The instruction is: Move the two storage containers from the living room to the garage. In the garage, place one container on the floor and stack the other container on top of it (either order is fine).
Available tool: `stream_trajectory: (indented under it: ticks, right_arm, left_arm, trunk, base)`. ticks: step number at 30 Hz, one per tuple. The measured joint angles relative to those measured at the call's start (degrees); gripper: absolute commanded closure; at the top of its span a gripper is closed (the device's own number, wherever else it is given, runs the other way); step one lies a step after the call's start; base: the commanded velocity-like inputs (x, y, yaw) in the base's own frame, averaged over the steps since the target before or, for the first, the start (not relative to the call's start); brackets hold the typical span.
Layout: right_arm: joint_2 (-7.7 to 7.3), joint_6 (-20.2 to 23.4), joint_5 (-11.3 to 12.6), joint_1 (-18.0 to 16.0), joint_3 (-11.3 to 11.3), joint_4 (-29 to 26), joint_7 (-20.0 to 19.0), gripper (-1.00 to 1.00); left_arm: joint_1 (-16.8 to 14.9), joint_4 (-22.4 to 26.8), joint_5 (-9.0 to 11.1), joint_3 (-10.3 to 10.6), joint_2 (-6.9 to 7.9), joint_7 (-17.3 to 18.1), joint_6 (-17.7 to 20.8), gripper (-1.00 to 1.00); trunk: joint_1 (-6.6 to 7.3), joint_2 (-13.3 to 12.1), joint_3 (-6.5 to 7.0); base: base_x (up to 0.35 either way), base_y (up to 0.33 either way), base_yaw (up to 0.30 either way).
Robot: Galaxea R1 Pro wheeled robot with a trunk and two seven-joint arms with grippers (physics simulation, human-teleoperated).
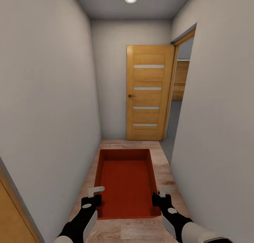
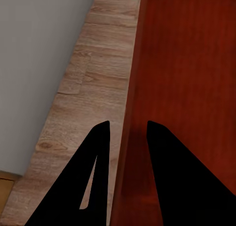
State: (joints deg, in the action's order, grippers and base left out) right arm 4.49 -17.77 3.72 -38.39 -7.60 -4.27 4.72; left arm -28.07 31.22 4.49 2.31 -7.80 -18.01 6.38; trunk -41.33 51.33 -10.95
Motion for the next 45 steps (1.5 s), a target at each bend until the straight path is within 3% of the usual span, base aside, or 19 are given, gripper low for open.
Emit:
stream_trajectory:
  ticks: [45]
  right_arm:
    - [0.00,0.0,0.0,0.0,0.0,0.0,0.0,1.00]
  left_arm:
    - [0.0,0.0,0.0,0.0,-0.01,0.0,0.0,1.00]
  trunk:
    - [0.00,0.0,0.00]
  base:
    - [0.323,0.000,0.000]
